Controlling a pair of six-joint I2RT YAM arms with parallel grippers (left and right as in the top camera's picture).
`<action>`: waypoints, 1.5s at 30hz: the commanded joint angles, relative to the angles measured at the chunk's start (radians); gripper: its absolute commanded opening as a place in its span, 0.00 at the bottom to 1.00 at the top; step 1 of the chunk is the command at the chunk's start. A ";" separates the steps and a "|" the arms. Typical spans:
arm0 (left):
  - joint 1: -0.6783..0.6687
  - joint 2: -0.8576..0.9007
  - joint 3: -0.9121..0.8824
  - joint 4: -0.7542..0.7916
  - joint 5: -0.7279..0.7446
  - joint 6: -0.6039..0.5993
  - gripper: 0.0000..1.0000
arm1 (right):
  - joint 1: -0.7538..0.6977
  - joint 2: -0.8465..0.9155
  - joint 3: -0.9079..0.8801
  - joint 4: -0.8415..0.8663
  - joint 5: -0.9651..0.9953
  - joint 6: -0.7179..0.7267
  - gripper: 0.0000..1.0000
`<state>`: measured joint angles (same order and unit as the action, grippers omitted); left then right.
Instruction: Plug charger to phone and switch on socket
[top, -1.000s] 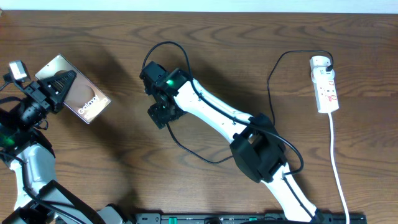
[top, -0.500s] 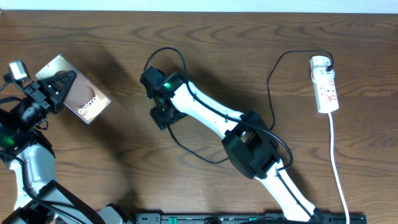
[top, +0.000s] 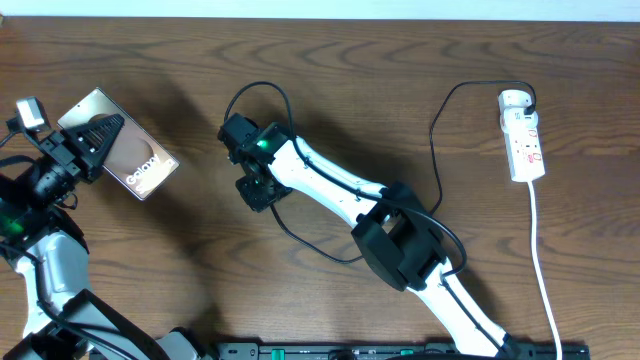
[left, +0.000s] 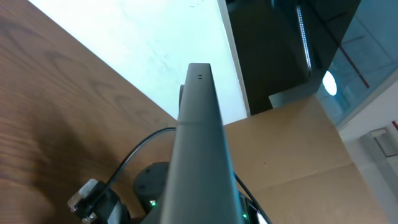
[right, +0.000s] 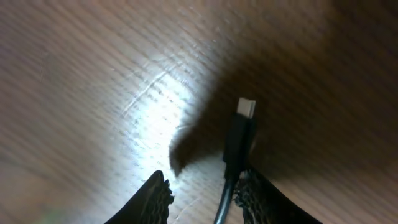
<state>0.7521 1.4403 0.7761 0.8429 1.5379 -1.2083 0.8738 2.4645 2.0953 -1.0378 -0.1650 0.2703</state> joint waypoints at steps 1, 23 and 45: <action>0.005 -0.010 0.011 0.013 0.015 -0.001 0.08 | 0.005 0.042 0.008 0.009 0.006 0.006 0.35; 0.005 -0.010 0.011 0.013 0.015 0.003 0.07 | 0.005 0.042 0.008 0.019 0.035 0.021 0.17; 0.005 -0.010 0.010 0.013 0.015 0.010 0.08 | 0.005 0.042 0.008 0.027 0.035 0.021 0.17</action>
<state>0.7521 1.4403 0.7761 0.8429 1.5402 -1.2045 0.8738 2.4695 2.0975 -1.0145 -0.1379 0.2848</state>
